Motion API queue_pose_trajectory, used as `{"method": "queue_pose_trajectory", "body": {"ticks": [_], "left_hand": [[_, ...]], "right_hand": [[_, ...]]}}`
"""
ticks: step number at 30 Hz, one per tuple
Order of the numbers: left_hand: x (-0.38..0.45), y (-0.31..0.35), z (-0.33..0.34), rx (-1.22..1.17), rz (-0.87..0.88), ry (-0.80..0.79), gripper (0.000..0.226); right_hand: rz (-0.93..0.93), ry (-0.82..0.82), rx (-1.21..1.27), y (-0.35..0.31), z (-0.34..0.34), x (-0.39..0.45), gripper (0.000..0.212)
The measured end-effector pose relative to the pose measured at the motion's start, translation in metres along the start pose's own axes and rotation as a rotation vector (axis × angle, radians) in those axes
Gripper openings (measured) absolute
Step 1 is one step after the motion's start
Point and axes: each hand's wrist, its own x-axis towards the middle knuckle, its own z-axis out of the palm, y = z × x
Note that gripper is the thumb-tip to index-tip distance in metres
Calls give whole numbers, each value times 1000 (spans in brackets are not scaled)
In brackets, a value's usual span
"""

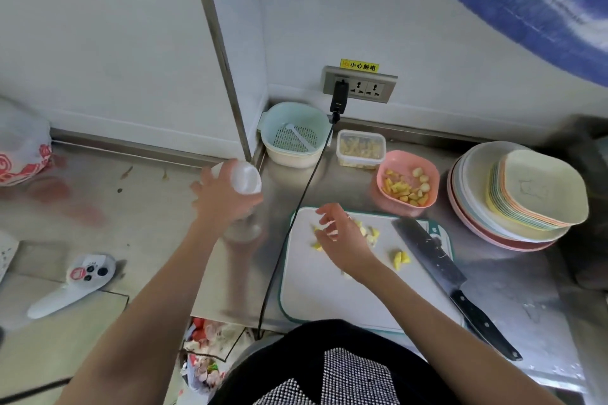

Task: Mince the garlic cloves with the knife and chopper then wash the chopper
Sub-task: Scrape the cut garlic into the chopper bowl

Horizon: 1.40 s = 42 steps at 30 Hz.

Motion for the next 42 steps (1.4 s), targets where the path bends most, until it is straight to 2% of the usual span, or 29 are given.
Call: {"method": "queue_pose_trajectory", "body": {"ticks": [2,3,6,8,13,18,23,27,31,34,36,37,39,42], "left_hand": [[-18,12,-4,-128,110,46,83],[-29,19,-7,-177,192,17,84],[-61,35,-3,-346,379,-199,97],[-75,42,8,-309,478,-266,98],[-98,61,19,-130,633,-305,94],[-116,68,34,-11,687,-223,92],[-128,73,56,3,689,-115,88],[-136,79,68,-11,628,-50,89],[-141,82,73,1,634,-8,89],[-143,88,72,-179,564,70,86],[-143,95,67,-306,543,65,83],[-142,99,62,-400,549,36,80],[-137,103,52,-732,501,-91,67],[-129,104,37,-1170,228,-232,48]], "right_hand": [[112,-48,290,-19,-4,4,34],[186,-117,469,-28,-5,6,39],[335,-300,867,-35,-9,13,56],[370,-345,971,-29,-12,15,69],[504,-268,1249,1,-13,1,86],[553,-255,1388,19,-11,-11,86],[543,-170,1404,32,-14,-14,90],[457,-87,1454,38,-6,-24,75],[378,-23,1483,30,-6,-30,69],[302,7,1456,30,-4,-30,69],[273,13,1481,31,-2,-30,74],[282,21,1503,31,-2,-30,77],[325,36,1558,34,-7,-30,81],[371,73,1677,43,-15,-33,74]]}}
